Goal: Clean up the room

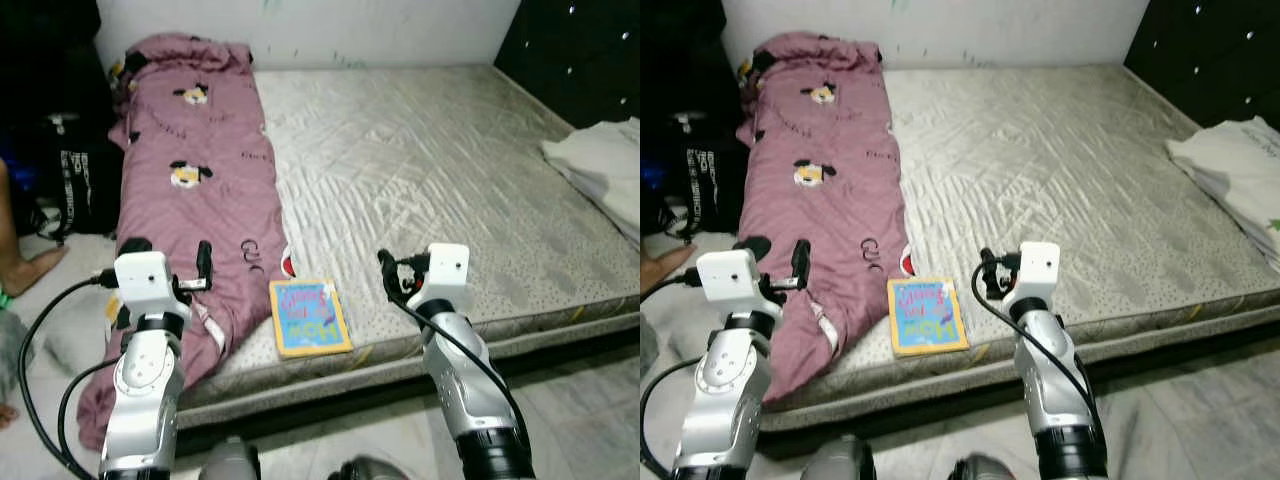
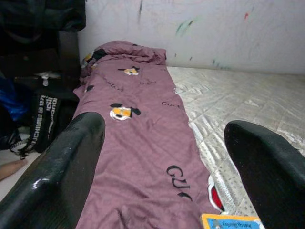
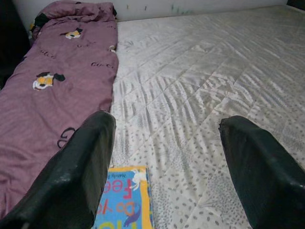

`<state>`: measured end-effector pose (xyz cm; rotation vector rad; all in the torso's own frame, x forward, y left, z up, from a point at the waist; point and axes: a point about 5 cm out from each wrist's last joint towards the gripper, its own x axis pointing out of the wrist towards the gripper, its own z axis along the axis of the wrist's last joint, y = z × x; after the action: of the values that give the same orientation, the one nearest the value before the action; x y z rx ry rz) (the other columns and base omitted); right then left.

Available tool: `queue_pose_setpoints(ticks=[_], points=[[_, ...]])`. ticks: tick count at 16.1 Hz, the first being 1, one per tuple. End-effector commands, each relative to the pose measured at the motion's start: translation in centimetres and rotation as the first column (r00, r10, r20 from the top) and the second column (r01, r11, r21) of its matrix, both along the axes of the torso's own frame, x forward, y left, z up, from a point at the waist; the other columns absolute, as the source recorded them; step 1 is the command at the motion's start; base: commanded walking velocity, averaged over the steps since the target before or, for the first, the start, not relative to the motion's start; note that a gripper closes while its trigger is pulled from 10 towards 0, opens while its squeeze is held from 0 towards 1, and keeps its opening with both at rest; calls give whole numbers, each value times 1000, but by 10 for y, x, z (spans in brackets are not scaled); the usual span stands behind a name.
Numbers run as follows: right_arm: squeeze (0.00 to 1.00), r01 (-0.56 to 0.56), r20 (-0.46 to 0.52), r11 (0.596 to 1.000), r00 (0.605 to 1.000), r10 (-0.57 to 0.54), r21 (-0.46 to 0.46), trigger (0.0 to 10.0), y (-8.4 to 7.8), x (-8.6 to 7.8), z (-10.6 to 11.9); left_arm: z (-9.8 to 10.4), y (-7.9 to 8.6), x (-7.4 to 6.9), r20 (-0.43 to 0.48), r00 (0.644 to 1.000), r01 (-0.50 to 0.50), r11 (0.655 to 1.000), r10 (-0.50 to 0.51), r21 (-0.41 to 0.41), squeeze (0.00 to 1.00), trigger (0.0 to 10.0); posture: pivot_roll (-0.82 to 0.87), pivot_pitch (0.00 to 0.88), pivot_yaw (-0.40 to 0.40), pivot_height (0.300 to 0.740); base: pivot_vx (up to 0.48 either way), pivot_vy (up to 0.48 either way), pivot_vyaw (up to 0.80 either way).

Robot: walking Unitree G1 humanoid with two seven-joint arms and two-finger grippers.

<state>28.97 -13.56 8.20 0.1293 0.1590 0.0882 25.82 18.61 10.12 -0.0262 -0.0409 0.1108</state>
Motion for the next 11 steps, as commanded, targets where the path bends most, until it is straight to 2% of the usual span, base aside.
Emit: queue_pose_setpoints(ticks=[1,4,11], points=[[0,12,3,1000,1000,-12,2,10000,-4,0,2,0,0,-1,-5,1000,7,1000,-7,3,0,10000,90,0,-58,642,0,0,0],[0,5,36,1000,999,-5,-5,10000,-3,2,12,11,0,-1,18,1000,-25,1000,25,16,0,10000,95,0,-60,642,0,0,0],[0,3,32,1000,999,-4,23,10000,-4,10,28,12,-3,-3,6,1000,-20,1000,20,1,0,10000,86,0,-60,642,0,0,0]])
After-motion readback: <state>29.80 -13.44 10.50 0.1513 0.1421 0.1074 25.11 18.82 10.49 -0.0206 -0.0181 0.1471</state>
